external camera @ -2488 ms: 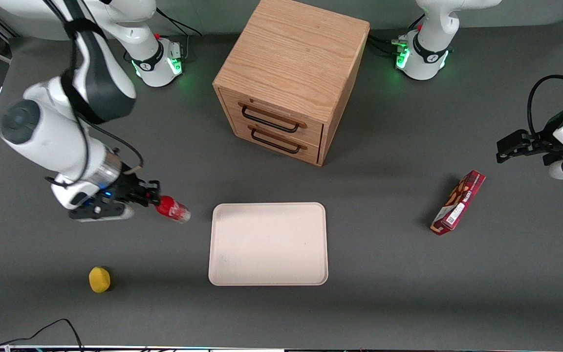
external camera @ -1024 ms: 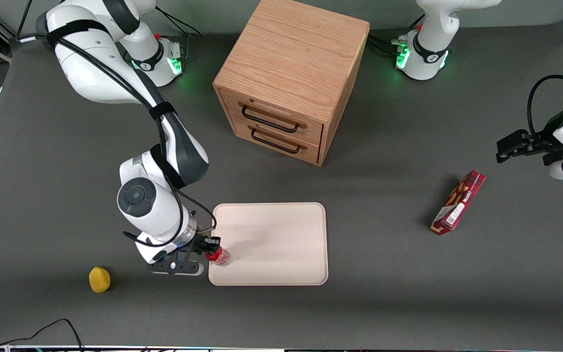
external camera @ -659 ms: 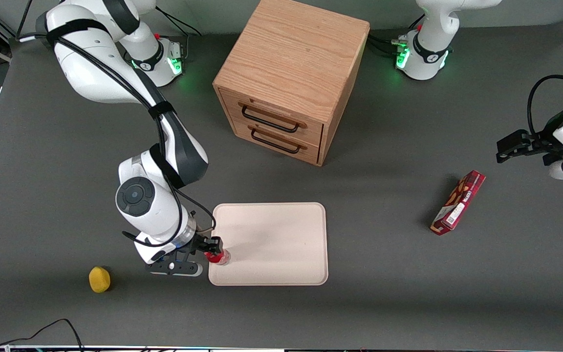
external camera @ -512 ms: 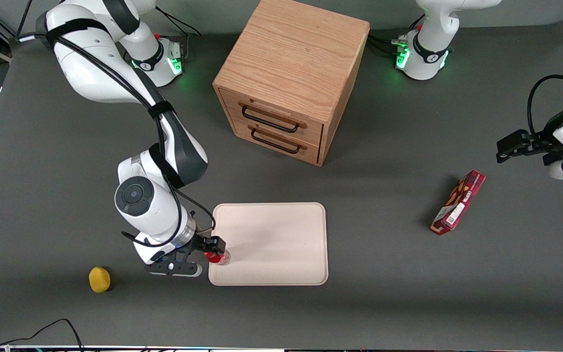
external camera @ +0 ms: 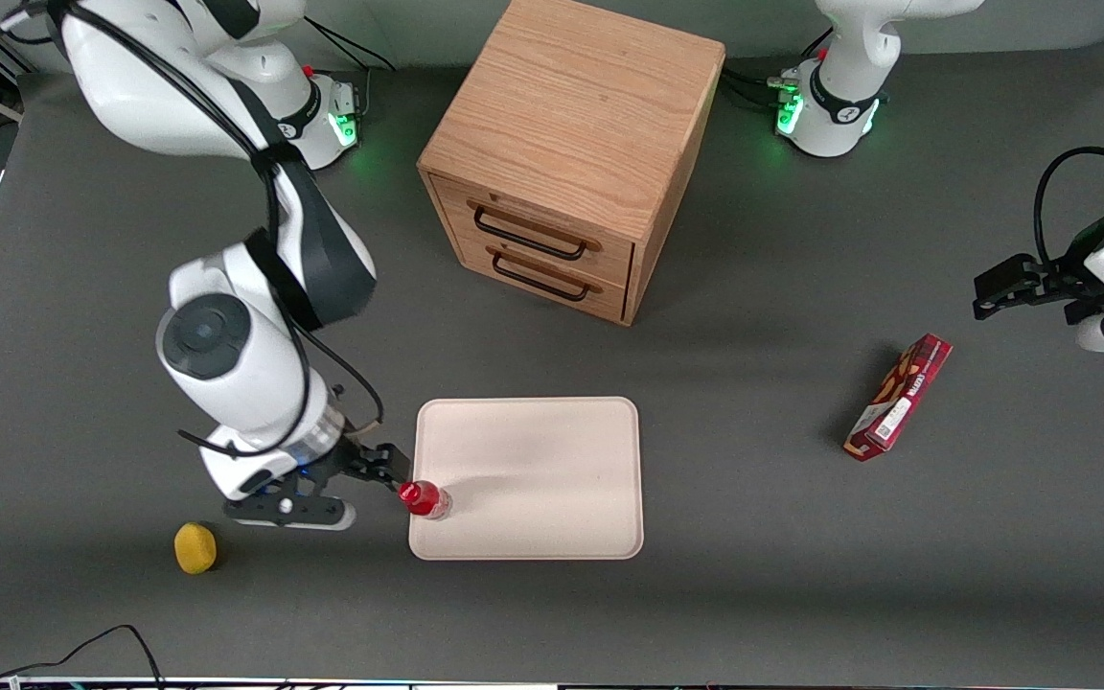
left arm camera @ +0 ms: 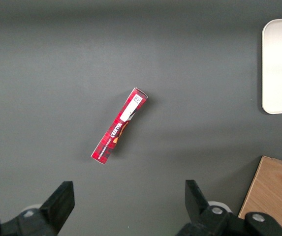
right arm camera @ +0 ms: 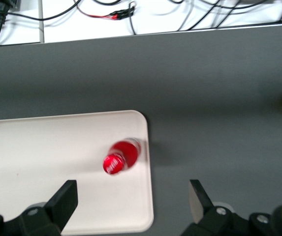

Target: Place coke bottle on tray

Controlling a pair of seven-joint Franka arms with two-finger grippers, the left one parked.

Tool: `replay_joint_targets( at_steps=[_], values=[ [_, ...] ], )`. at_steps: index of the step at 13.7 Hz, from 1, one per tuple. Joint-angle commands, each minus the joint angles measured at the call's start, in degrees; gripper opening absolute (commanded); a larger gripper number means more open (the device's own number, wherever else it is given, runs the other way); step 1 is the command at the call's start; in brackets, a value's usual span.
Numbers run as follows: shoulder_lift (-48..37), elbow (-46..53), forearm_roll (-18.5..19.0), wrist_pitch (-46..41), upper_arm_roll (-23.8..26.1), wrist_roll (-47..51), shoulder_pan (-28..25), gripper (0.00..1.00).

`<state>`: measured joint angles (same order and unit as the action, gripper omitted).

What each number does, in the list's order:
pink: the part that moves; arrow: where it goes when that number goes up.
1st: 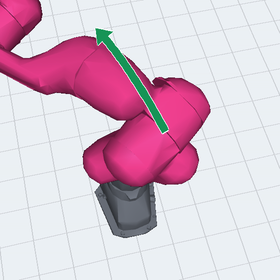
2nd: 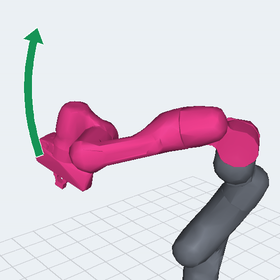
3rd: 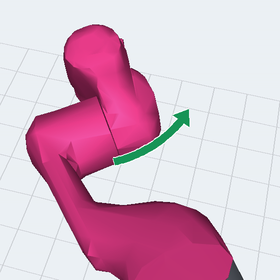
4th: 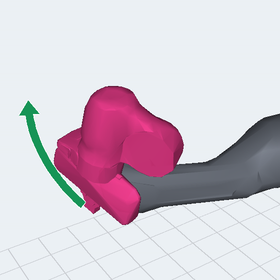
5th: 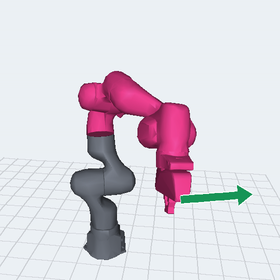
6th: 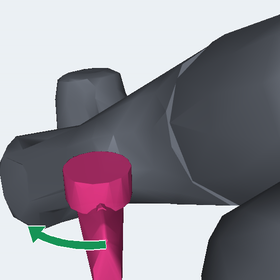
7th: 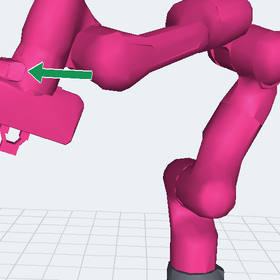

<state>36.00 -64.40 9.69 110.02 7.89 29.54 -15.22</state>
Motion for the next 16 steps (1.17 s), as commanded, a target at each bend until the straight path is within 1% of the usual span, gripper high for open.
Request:
replay_joint_targets(
  at_steps=[1, 2, 4, 5, 6, 7, 8, 10, 12, 15, 16],
  values=[
    [-5.5, -1.4, 1.0, -5.1, 0.7, -4.0, 2.9, 1.0],
    [-7.7, -1.5, 0.9, -8.6, 0.6, -9.0, 3.5, 1.0],
    [-13.1, -3.4, 0.6, -14.8, 0.6, -10.6, 4.4, 1.0],
    [-16.4, -6.1, -1.1, -15.6, 0.7, -11.3, 6.2, 1.0],
    [-19.6, -9.2, -3.4, -15.5, 0.6, -11.8, 7.8, 1.0],
    [-22.2, -11.8, -4.4, -15.5, 0.7, -14.3, 8.9, 1.0],
    [-24.4, -13.7, -4.5, -15.5, 0.6, -16.4, 9.1, 1.0],
    [-28.1, -17.4, -4.6, -15.4, 0.6, -16.7, 10.1, 1.0],
    [-30.7, -21.8, -7.6, -13.5, 0.6, -17.3, 13.5, 1.0],
    [-32.6, -24.8, -9.3, -10.9, 0.6, -22.7, 19.9, 1.0],
    [-33.3, -26.2, -11.4, -10.2, 0.5, -24.1, 21.4, 1.0]
  ],
)
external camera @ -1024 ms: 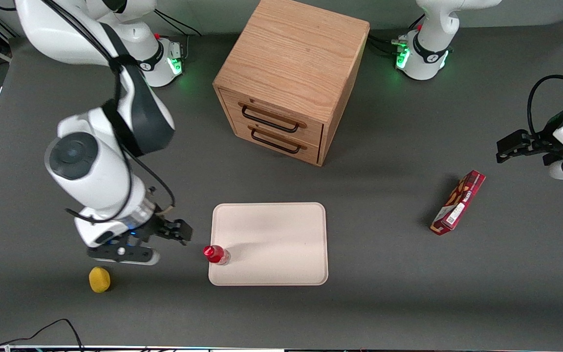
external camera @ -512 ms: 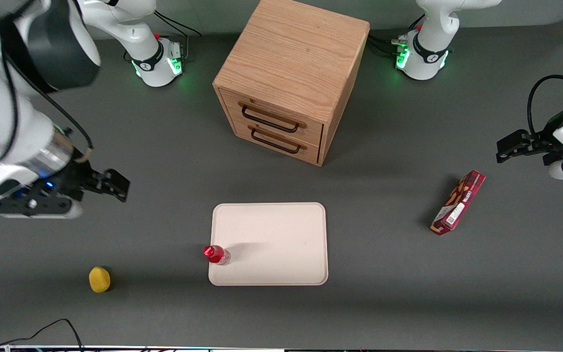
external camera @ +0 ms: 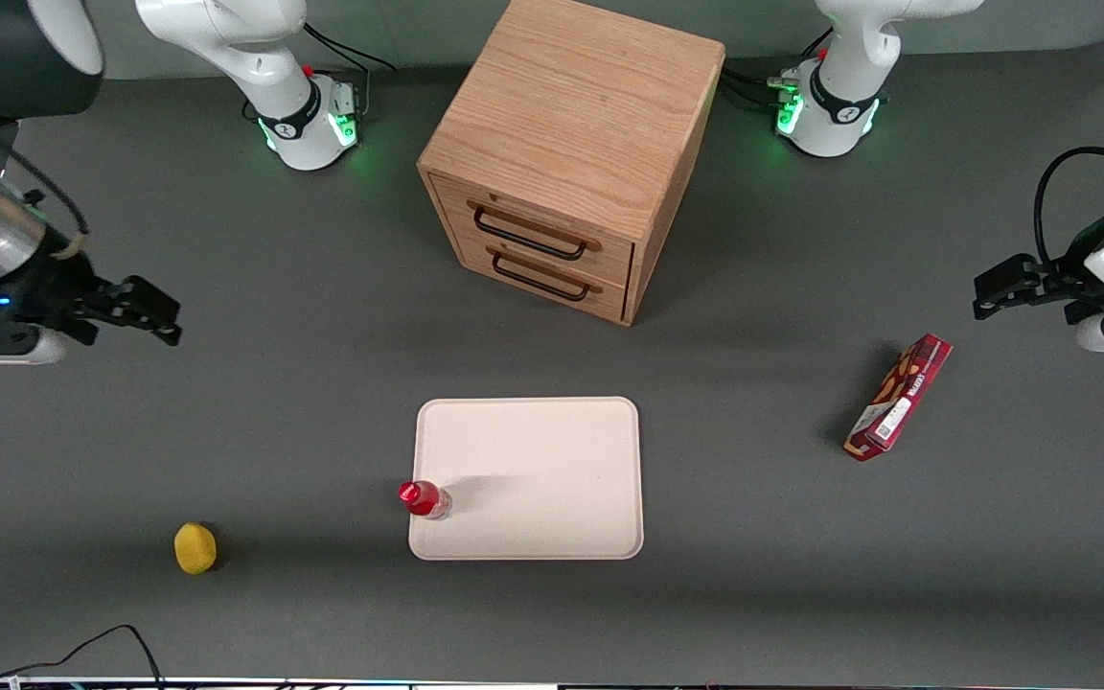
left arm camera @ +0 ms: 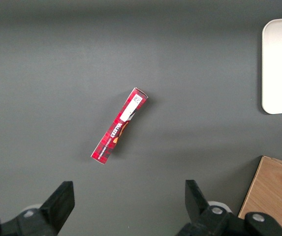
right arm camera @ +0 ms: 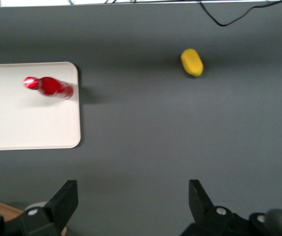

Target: Place coke bottle on tray

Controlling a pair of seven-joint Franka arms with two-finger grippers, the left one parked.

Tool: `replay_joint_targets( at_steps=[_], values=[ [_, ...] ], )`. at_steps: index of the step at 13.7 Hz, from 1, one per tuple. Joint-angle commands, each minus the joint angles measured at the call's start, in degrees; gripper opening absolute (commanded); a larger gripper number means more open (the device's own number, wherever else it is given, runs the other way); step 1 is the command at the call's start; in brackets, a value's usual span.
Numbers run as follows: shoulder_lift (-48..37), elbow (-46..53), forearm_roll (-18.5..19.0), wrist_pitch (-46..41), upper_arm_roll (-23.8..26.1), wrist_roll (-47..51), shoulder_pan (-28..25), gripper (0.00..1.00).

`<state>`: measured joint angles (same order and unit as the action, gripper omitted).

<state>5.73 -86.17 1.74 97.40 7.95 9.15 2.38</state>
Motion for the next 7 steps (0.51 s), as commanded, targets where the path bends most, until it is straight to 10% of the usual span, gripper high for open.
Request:
replay_joint_targets(
  at_steps=[1, 7],
  values=[
    [-4.0, -5.6, -5.5, 3.1, -0.2, -5.4, 4.5, 1.0],
    [-5.8, -5.3, -5.3, 2.4, -3.6, -12.0, 4.7, 1.0]
  ],
)
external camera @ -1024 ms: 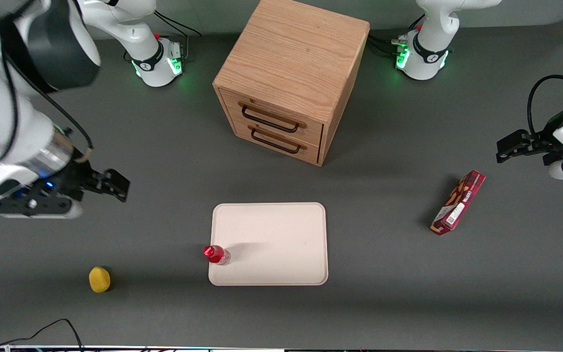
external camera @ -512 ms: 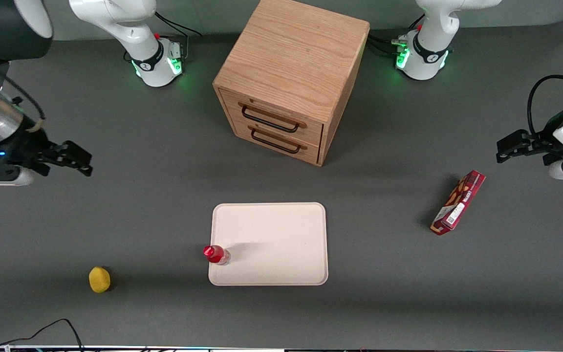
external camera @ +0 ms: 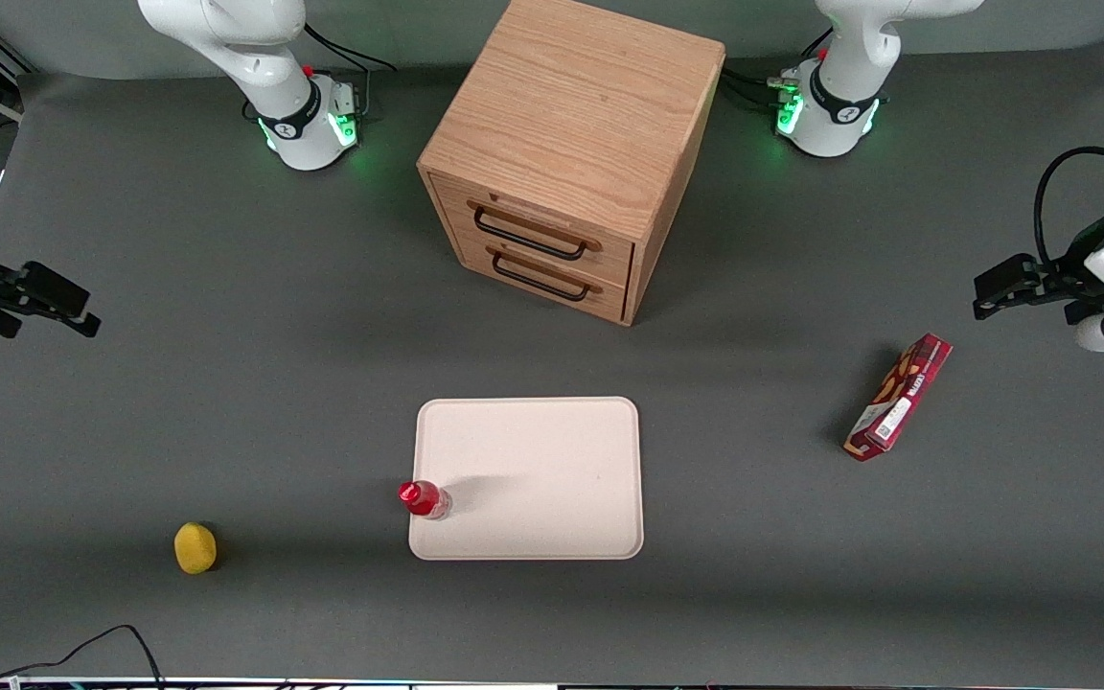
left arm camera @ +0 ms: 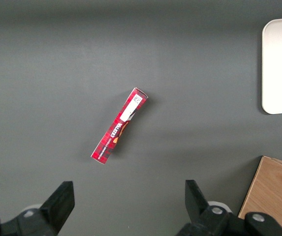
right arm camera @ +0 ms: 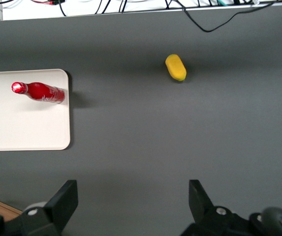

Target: Place coke bottle on tray

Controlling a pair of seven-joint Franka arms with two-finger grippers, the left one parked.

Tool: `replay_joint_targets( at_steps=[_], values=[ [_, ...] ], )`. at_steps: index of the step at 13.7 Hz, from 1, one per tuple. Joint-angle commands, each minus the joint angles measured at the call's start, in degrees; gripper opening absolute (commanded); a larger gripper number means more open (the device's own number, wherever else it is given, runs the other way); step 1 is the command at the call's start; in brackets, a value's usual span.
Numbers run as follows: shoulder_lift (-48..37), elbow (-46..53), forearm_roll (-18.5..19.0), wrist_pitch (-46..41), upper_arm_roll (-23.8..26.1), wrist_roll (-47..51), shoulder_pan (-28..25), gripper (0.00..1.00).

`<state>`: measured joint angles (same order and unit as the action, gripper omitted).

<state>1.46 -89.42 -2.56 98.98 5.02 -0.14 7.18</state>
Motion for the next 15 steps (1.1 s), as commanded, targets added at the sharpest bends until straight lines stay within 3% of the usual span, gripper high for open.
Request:
replay_joint_targets(
  at_steps=[1, 4, 8, 15],
  values=[
    [-1.6, -2.2, -0.9, 0.9, -0.7, -2.6, 0.0, 1.0],
    [-1.8, -2.0, 2.2, 0.8, -0.6, -2.1, 0.0, 1.0],
    [-2.2, -0.3, 2.8, 0.7, -0.6, 3.3, -0.1, 1.0],
    [-1.2, 0.7, 2.8, 0.7, -0.5, 2.1, -0.1, 1.0]
  ],
)
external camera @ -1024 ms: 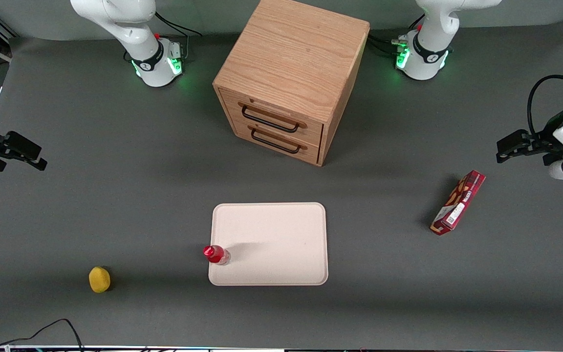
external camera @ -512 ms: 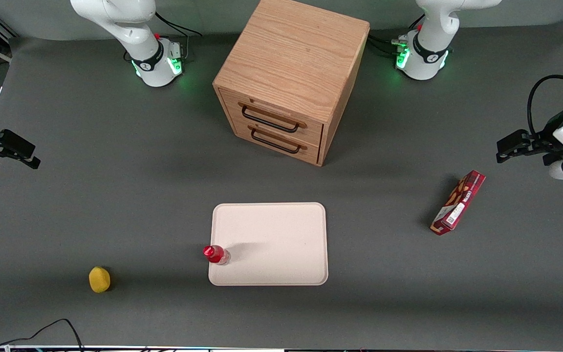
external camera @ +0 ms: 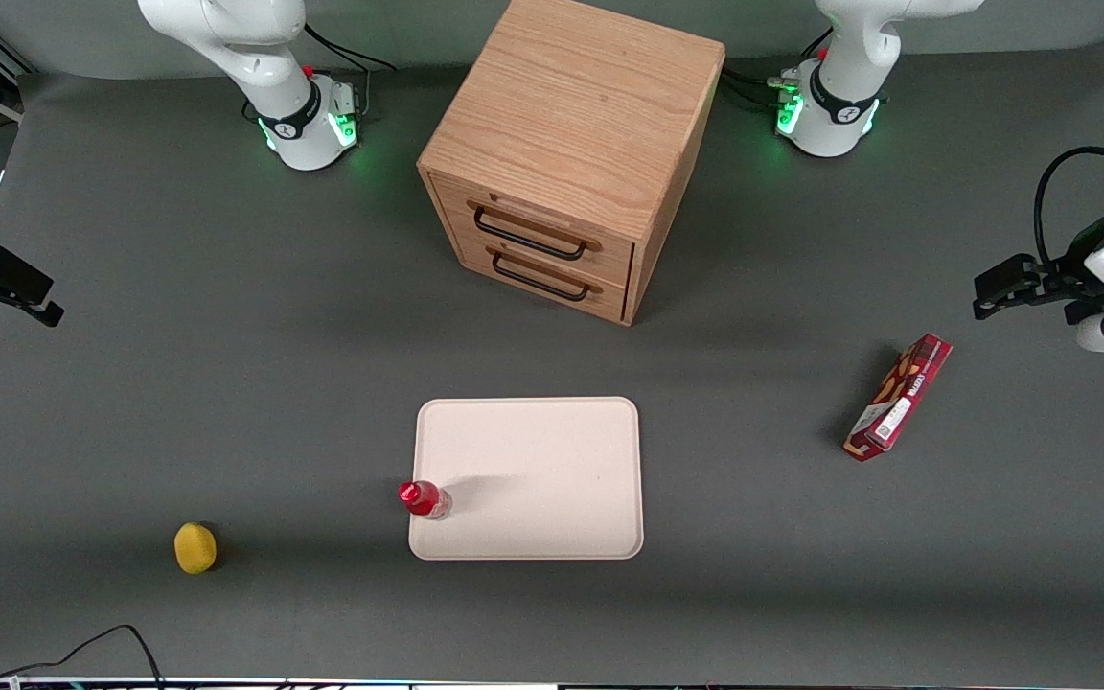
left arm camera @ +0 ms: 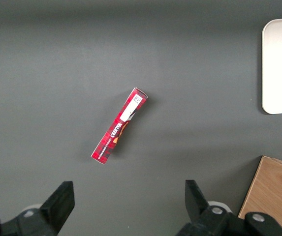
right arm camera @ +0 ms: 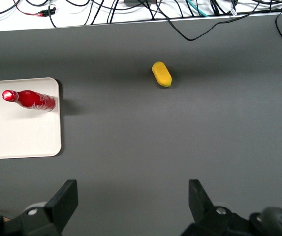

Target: Place coke bottle on tray

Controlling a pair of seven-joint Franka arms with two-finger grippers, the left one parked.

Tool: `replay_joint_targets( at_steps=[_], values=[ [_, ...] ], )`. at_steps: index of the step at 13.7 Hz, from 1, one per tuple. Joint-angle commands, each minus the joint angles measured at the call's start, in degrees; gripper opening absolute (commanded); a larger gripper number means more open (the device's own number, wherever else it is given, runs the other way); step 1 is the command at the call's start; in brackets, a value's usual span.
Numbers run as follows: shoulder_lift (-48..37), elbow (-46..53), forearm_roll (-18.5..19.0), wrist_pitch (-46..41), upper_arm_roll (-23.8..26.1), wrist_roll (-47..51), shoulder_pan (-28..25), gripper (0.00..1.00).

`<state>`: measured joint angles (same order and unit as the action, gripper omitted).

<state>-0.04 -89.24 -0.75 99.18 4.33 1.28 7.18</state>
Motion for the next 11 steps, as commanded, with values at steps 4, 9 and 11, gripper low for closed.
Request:
replay_joint_targets(
  at_steps=[4, 9, 11],
  values=[
    [0.6, 0.8, 1.0, 0.5, 0.2, 0.7, -0.1, 1.0],
    [0.8, 0.7, 1.0, 0.5, 0.2, 0.6, -0.1, 1.0],
    [1.2, 0.8, 1.0, 0.5, 0.2, 0.4, -0.2, 1.0]
  ],
)
